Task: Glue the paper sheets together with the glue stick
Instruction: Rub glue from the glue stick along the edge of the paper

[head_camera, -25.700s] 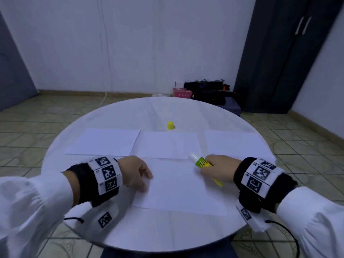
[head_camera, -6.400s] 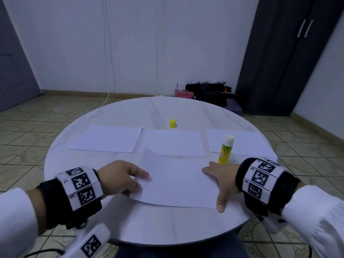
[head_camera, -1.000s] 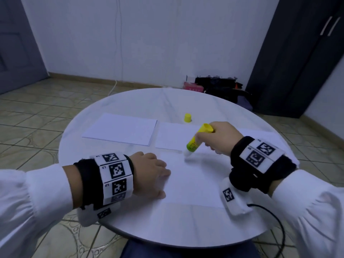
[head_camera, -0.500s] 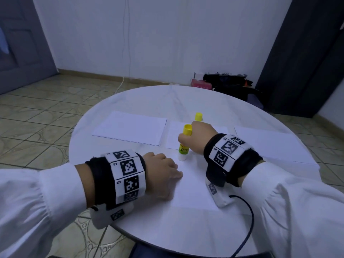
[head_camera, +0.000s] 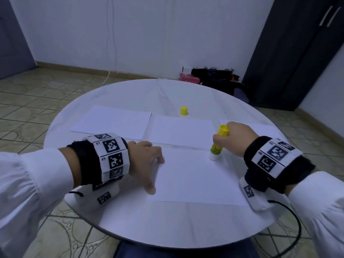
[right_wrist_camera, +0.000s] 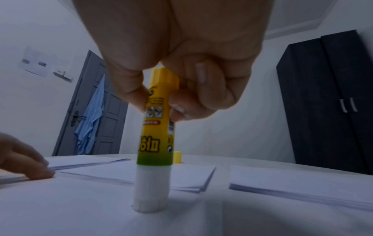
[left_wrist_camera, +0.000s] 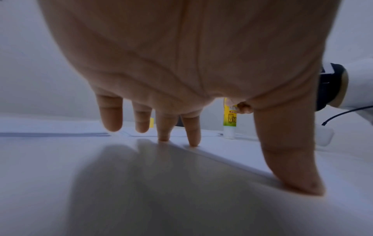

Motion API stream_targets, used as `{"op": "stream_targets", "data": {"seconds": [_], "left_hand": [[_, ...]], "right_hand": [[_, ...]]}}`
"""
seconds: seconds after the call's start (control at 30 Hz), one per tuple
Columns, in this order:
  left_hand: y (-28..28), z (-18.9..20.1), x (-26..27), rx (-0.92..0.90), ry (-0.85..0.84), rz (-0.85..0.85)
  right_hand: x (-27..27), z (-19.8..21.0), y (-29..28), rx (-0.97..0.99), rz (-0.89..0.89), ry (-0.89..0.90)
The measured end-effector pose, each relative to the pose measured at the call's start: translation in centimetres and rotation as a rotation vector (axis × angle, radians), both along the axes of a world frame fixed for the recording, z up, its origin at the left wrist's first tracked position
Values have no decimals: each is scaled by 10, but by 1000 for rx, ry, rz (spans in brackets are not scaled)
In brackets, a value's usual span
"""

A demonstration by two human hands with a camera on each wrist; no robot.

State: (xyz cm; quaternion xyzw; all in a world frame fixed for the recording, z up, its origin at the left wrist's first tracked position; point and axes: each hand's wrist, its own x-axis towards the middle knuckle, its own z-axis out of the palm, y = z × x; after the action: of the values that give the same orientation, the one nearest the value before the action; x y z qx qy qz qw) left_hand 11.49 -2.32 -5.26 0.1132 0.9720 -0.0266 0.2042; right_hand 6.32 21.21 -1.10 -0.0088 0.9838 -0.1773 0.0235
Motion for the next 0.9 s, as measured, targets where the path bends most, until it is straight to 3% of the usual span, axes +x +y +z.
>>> {"op": "stream_targets", "data": {"seconds": [0.17, 0.27, 0.43, 0.63, 0.9], "left_hand": [[-9, -4, -4, -13, -33, 60], [-12, -2, -4, 19, -64, 103], [-9, 1, 0, 52, -66, 122], [-4, 8, 6, 23, -66, 133], [-5, 4, 3, 34, -87, 89]], "right_hand": [[2, 3, 3, 29, 26, 51], [12, 8, -17, -64, 170, 106], [29, 10, -67, -161, 398, -13], [28, 0, -98, -131, 438, -7], [53, 0, -97, -107, 554, -43]]}}
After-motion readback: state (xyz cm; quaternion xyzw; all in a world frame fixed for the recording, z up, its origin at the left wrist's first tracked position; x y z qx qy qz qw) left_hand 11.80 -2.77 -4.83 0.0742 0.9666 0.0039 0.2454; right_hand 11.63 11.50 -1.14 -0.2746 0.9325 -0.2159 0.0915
